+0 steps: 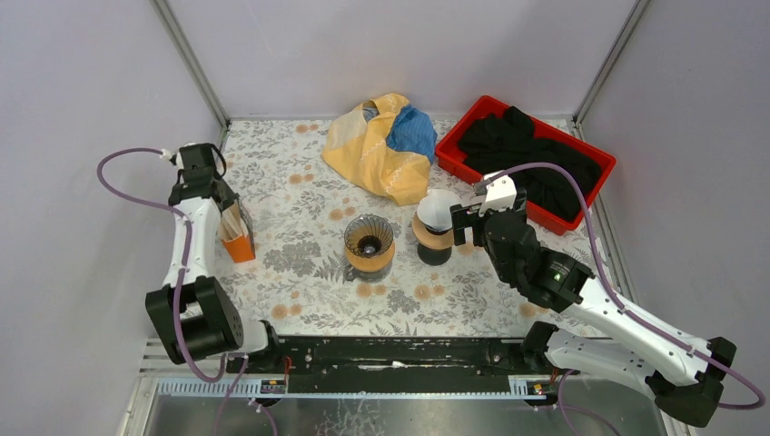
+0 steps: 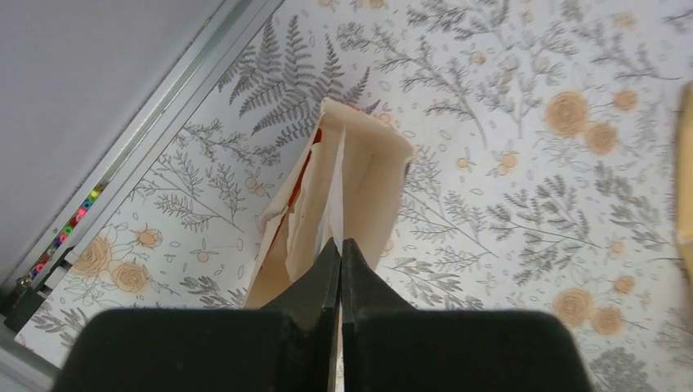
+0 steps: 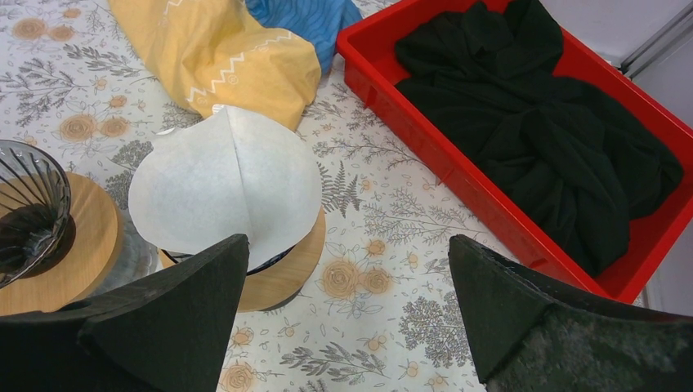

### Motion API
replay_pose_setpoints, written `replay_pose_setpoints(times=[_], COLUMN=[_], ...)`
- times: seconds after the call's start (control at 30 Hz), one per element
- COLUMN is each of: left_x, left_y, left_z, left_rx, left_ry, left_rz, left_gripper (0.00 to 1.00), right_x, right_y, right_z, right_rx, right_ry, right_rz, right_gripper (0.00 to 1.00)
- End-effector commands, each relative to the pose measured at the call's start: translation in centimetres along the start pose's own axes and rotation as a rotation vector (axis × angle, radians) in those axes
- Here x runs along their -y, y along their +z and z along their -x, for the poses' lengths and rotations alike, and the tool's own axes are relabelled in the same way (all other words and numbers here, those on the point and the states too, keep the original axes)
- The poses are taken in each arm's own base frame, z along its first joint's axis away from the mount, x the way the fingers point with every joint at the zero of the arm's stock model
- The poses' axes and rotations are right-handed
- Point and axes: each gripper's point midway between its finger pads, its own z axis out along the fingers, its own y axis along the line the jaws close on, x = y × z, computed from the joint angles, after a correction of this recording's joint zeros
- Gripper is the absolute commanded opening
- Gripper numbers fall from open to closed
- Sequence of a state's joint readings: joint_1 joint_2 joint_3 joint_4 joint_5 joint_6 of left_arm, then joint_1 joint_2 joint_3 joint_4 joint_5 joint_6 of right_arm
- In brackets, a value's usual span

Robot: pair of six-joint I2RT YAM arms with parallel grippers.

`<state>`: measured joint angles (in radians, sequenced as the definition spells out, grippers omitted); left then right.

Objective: Place the coffee filter in the dripper

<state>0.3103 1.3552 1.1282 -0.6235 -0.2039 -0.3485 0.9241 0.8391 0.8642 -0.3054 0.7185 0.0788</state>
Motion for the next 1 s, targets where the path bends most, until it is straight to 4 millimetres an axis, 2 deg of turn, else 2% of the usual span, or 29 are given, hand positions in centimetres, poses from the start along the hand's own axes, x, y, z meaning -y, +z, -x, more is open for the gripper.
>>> replay_pose_setpoints(times=[0.0, 0.2, 0.4, 0.63, 0.97], left_x=[1.2, 2.2, 3.9, 6.9, 11.7], left_y=[-3.2, -7.8, -11.6, -14.9, -18.6], left_z=[3.1, 5.6, 5.9, 4.2, 0.3], left_rx=[0.092, 0.167, 0.192, 0.140, 0.044], left_ry=[-0.048, -0.059, -0.057, -0.072, -0.112], left_rz=[-0.085, -0.176, -0.317, -0.534, -0.819], left_gripper=[0.00, 0.00, 0.00, 0.00, 0.00], right_x=[0.0, -0.1, -0.5, -1.9, -6.1], right_y=[-0.2, -0.4, -1.2, -2.3, -2.3], right_z=[1.6, 2.3, 3.7, 5.7, 8.2], right_rx=[0.030, 0.037, 0.061, 0.110, 0.158], right_ry=[0.022, 0.021, 0.039, 0.033, 0.028], right_rz=[-0.004, 0.010, 0.067, 0.186, 0.374], right_gripper=[0.99, 0.99, 0.99, 1.00, 0.99])
